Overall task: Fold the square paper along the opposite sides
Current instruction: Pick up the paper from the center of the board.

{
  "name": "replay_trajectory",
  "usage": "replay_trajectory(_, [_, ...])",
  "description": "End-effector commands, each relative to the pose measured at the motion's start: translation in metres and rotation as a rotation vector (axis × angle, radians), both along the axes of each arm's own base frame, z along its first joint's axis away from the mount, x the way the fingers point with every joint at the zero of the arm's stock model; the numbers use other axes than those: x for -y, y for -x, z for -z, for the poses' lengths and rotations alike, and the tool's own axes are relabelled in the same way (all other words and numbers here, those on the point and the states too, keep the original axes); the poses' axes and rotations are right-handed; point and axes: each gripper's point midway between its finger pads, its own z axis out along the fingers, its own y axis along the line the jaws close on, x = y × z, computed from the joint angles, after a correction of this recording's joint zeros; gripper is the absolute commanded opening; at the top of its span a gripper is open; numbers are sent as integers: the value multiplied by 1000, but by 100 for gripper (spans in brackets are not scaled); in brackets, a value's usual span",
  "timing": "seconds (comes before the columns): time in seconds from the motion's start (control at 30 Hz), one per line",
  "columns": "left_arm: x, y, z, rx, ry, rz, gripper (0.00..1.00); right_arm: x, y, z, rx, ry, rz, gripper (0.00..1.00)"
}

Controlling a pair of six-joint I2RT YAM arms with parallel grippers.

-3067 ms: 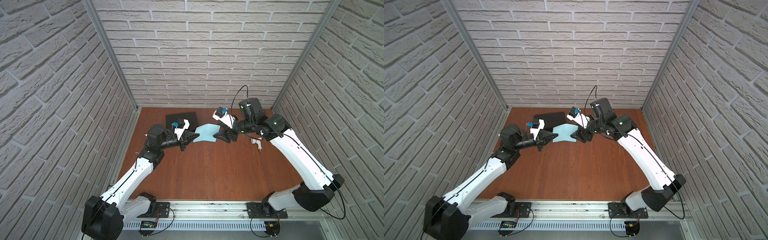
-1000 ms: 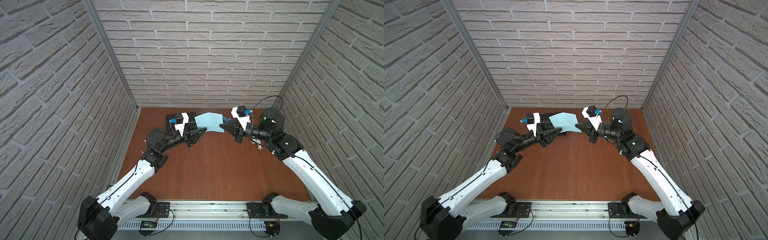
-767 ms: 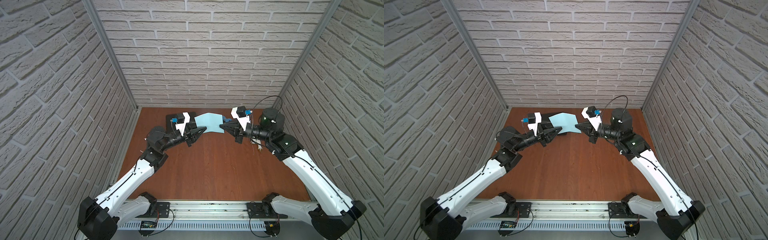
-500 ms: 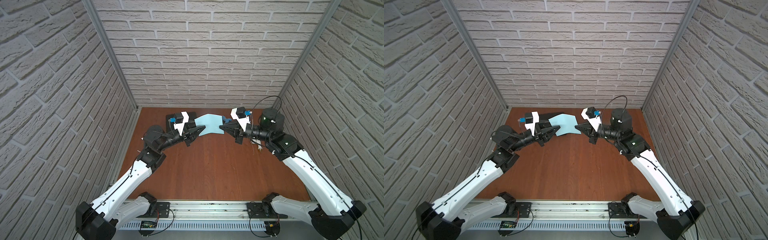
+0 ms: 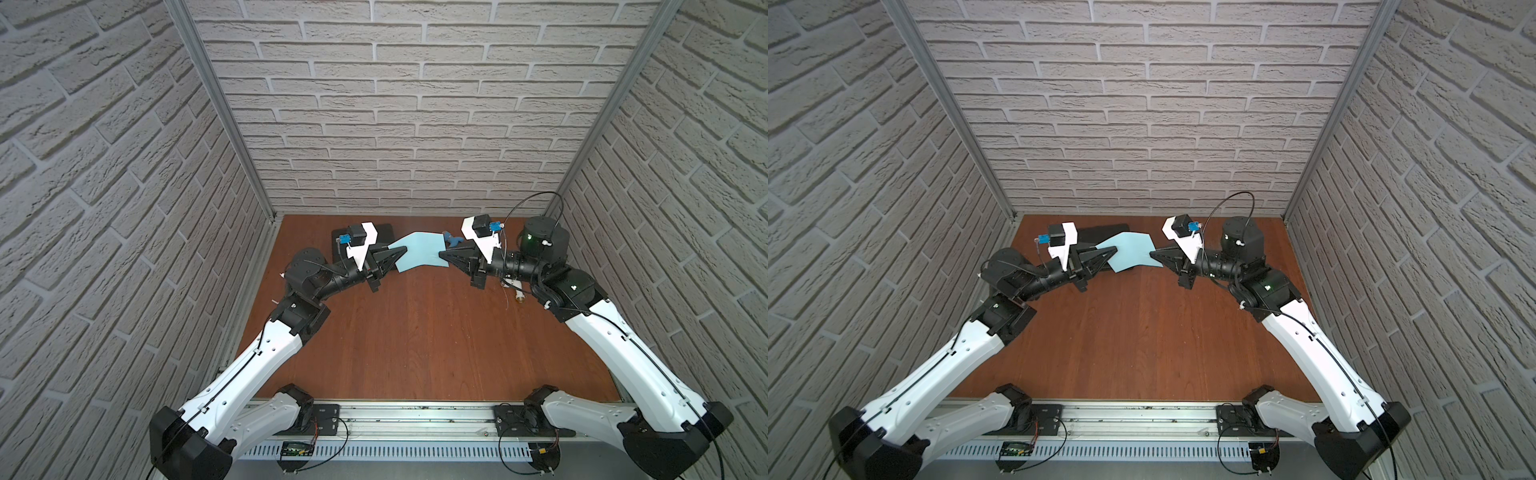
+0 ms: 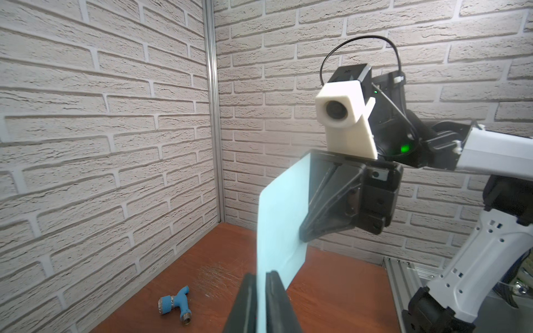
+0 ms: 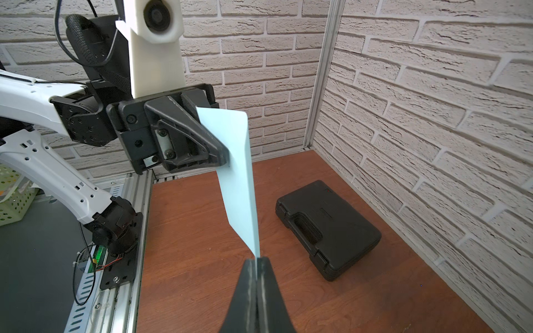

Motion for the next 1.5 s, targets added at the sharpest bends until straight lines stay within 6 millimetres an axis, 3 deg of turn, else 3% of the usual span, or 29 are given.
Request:
replay_trajectory(0.0, [-5,5,-14,55,12,-1,6,2,8,-13,46,-16,-19,3])
replay_trajectory(0.13, [-6,5,-15,59,17,-7,5,2,8,-13,45,-17,-19,3])
replay_trajectory(0.3, [-8,5,-13,60,21,-13,17,2,8,-12,44,-17,-20,3])
replay_trajectory(0.47, [-9,6,-12,61,21,-14,21,1,8,-12,44,-17,-22,3])
replay_trajectory(0.67, [-8,6,-11,61,20,-10,13,1,9,-12,44,-18,-23,3])
replay_trajectory(0.8, [-8,5,-9,59,18,-11,0,1,9,-13,45,-21,-24,3])
replay_trajectory(0.9, [-7,4,-12,61,20,-10,0,1,11,-14,43,-26,-32,3])
replay_trajectory(0.93, [-8,3,-13,64,19,-10,0,1,11,-15,39,-30,-31,6])
replay_trajectory(1.03, [-5,2,-24,77,3,5,0,0,15,-15,38,-23,-54,48])
replay_trajectory(1.07, [-4,2,-27,76,-15,15,0,1,17,-17,47,-12,-57,57])
replay_trajectory(1.13, [-2,1,-34,78,-62,34,0,5,20,-22,69,12,-57,66])
replay_trajectory(1.47, [-14,4,-44,36,-160,134,0,30,18,-63,165,7,-44,66])
